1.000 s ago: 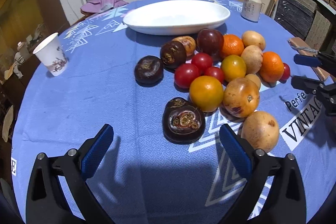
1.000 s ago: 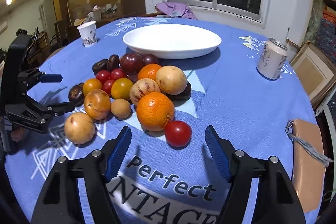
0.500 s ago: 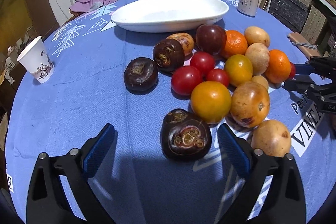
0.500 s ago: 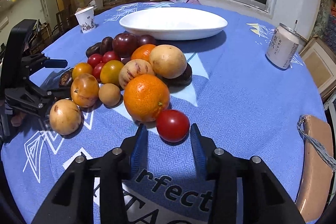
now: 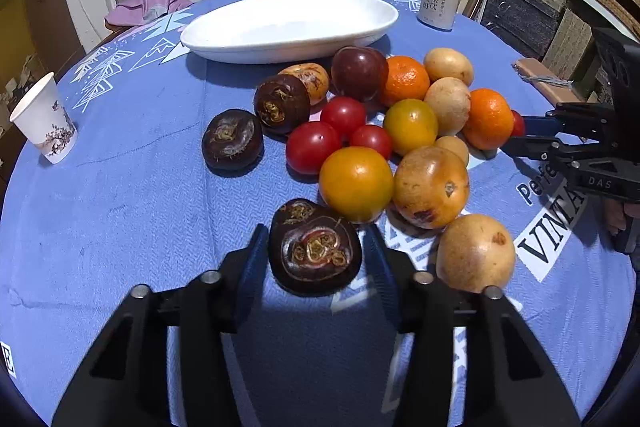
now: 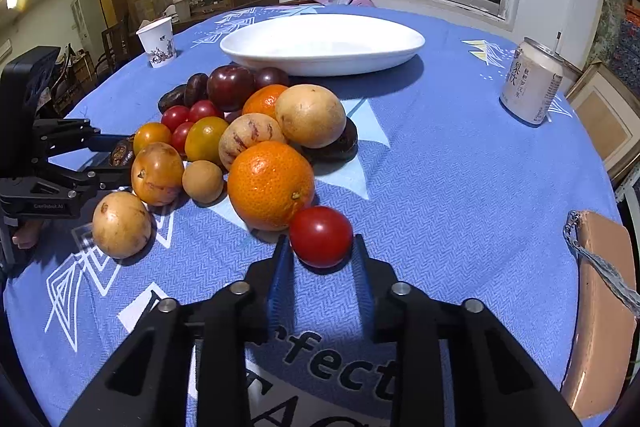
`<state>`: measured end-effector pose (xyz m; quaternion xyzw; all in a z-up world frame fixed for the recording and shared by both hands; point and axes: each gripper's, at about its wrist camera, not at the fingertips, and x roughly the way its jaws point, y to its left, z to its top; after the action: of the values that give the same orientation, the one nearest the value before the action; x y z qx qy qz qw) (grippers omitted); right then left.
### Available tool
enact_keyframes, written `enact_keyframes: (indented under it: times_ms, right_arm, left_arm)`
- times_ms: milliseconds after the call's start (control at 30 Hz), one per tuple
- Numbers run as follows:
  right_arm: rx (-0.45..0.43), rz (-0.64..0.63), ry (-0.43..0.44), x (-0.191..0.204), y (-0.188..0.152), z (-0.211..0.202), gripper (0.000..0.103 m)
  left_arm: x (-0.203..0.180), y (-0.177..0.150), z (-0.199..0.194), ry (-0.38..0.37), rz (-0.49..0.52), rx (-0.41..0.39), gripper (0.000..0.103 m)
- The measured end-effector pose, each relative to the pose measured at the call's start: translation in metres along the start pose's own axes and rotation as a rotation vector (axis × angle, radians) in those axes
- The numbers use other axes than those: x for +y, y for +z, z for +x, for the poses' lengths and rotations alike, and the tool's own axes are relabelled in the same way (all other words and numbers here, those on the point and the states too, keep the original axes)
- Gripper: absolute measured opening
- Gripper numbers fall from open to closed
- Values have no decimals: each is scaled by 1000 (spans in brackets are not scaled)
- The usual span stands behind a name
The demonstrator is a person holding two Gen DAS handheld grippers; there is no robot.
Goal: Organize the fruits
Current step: 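Grasp the red cherry tomato with the right tool while the left tool grasps a dark mangosteen, then carry both fruits over the white plate and open both tools to drop them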
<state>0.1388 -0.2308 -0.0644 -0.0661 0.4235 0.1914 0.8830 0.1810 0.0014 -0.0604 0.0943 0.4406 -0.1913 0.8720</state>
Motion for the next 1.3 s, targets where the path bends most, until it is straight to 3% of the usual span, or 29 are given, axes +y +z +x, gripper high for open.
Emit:
enact_keyframes:
  times_ms: [267,500,700,800,900,1033,1100,1300]
  right_arm:
    - [-21,6,7,2,-1,-5,31]
    - [-72,-2,-20,6,-1,-15,31]
    - [-125,35,-51,-3,9,-25,30]
    - [-145,75,-43,-10,32,-36,30]
    - [-197,63,-50,-6,79,-47,30]
    - [-224,63,-55,-3,138,-29,30]
    - [-194,88,-56,-6,162,1,30]
    - [-101,124,-44,-18,185,65,30]
  left_arm:
    - [-2,-6,-7,-4,-10,-7,44]
    - [-3,-4,-38,27,-23,-129,44]
    - [11,17,-50,71,-78,-157,44]
    - [18,47,-62,121,-73,-176,44]
    - [25,90,-73,157,-71,-219,44]
    - [35,138,-63,172,-111,-249,44]
    - [41,153,-42,177,-137,-222,44]
    - [60,166,34,160,-177,-90,44]
